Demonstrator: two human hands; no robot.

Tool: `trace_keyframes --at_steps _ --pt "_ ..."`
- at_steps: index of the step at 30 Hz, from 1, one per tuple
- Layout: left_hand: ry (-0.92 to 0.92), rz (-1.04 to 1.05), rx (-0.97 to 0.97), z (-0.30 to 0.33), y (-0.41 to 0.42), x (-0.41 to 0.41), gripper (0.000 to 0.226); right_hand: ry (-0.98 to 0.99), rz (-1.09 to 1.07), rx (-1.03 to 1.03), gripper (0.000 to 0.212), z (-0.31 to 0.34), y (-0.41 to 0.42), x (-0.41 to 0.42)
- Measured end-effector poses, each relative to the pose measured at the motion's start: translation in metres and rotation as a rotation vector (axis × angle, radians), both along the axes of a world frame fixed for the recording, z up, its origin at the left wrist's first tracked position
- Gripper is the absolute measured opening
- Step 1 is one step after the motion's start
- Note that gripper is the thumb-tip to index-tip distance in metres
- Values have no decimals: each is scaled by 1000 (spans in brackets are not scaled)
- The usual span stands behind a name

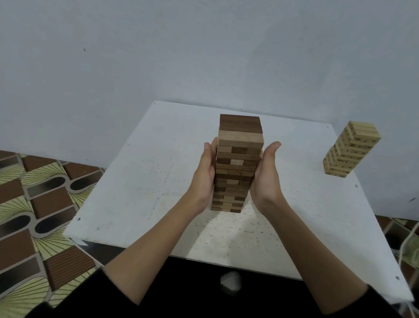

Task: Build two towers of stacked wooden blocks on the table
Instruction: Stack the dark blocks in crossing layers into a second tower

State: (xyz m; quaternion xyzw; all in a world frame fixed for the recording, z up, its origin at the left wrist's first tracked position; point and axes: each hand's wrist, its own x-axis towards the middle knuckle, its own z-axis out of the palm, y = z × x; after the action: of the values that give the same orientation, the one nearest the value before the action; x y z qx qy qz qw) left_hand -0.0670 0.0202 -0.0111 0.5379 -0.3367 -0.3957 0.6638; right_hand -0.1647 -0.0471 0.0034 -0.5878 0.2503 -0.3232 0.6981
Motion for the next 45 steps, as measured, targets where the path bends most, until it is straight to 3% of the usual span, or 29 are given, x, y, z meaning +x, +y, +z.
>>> trace_keyframes --at_steps 12,16,20,21,25,28,30,45 --pt "20 6 5 -1 -1 -2 55 25 -3 -30 71 -3 -2 0" --pt "72 115 -63 -2 7 9 54 23 -6 -33 83 0 -11 -9" --pt "178 151 -127 -4 20 40 44 74 -129 -76 32 1 -31 -29" --pt "184 123 -116 -6 24 47 43 108 -134 -123 32 1 -35 -34" --pt "4 -108 31 -13 35 58 82 184 23 -197 80 -9 -39 -46" --pt "-196 -301 111 -14 33 56 98 221 198 -247 94 -13 -37 -46" --pt "-274 -311 127 -11 28 51 107 241 237 -280 103 -12 -34 -42" --pt "-359 -206 96 -3 10 47 111 302 198 -366 96 -2 -33 -28"
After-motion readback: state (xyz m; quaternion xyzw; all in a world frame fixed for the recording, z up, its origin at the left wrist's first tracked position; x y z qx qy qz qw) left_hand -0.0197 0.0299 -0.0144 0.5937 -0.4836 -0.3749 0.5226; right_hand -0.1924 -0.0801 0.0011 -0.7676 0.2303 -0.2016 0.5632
